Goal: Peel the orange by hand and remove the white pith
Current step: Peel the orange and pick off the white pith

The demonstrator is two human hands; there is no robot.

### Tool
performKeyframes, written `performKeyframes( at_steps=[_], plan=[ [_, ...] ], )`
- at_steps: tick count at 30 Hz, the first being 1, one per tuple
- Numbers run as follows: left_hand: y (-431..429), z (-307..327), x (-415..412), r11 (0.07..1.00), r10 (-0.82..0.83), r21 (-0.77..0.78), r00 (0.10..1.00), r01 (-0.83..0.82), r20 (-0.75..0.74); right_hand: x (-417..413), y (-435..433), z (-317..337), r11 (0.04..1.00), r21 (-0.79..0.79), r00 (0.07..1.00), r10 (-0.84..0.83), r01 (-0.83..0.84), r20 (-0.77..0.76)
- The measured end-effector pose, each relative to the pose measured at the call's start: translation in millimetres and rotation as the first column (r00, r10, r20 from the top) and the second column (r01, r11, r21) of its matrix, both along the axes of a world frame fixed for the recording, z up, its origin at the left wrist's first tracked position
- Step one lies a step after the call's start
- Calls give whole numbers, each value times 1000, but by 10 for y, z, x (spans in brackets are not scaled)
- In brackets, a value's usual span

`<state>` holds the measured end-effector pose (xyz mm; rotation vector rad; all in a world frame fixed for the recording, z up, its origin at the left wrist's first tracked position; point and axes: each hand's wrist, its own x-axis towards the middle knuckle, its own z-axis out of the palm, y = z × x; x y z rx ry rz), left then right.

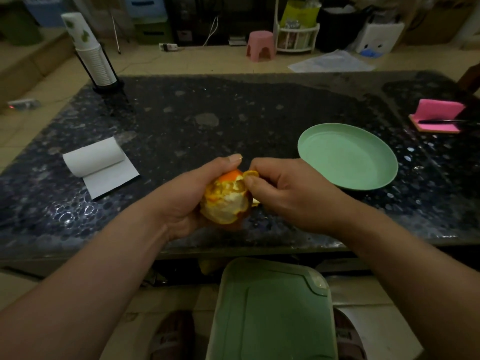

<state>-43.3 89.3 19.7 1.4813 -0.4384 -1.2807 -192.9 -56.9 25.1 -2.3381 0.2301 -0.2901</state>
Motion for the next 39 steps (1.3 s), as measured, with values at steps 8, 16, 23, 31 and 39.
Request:
performKeyframes(
  at_steps=[8,16,23,31,39],
  plan=[
    [-3,-67,-36,983,-43,184,997,29,70,77,67,84,841,-532,972,-36,-96,-233],
    [-23,-88,-69,990,-3,143,997,-8,71,80,-11,-49,932,-361,993,-11,-33,-117],
    [-11,-108,-2,996,0,94,999,-3,41,82,-65,-156,992,-119,998,-35,28,-59],
    [21,-105,55,999,27,-41,993,-32,-113,135,-200,-377,836,499,970,-151,228,-190],
    [2,-141,148,982,182,-24,969,-188,-170,247,-199,-599,977,-82,937,-211,195,-278]
  ],
)
